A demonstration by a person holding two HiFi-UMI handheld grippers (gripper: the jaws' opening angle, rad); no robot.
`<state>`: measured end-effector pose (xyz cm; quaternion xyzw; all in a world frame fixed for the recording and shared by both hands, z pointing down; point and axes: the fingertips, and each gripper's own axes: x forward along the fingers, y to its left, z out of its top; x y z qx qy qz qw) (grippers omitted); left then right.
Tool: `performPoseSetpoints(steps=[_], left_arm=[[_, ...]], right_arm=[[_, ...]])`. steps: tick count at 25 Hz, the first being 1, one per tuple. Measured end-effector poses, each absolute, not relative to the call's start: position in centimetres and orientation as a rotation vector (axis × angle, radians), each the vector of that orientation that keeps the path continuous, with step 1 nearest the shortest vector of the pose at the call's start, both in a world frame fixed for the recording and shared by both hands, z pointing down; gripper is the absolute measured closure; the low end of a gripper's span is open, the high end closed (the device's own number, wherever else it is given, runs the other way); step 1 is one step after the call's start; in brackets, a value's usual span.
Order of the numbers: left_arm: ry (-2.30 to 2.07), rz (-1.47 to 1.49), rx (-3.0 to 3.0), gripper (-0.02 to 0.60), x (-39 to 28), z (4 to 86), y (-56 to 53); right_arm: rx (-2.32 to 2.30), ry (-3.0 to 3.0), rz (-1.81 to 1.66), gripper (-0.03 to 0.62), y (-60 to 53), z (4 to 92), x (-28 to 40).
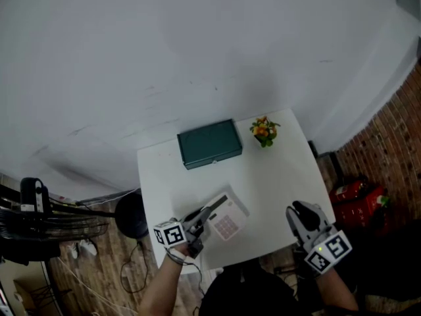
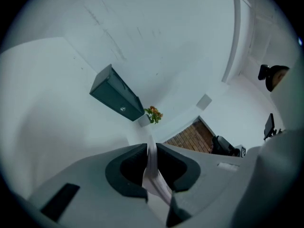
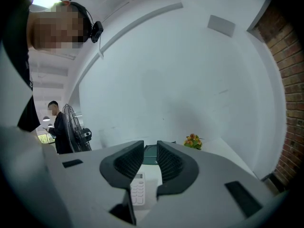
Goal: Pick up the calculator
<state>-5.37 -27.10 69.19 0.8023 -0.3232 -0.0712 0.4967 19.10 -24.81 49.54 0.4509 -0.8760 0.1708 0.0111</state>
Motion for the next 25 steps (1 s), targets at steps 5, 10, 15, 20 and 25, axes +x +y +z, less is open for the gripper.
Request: performPoseSetpoints(steps=[5,10,15,20,25], left_arm=[[-0.818,-0.291,1.94,0.528,-7.4,66.0,-26.4],[-0.853,-0.407,1.952,0.528,-9.2,61.4,-25.6],[-0.924,-0.545,1.945,0.528,-11.3,57.1,-24.7],[-0.981,-0.591,1.95,0.528,-13.2,53.3,-23.0],[-1.019,-0.599,1.946,0.526,-15.5,51.9,-21.1]], right_arm=[[1.38,-2.749,0.501,0.507,-24.9,48.5,18.0],[1.392,-2.735,0.478,0.52,-24.8,47.7,17.2],[1.392,-2.721,0.446,0.542,-24.4,46.8,16.1],[1.38,-2.702,0.388,0.588,-23.2,45.6,14.7],[1.384,-2.711,0.344,0.599,-22.5,44.6,13.0]])
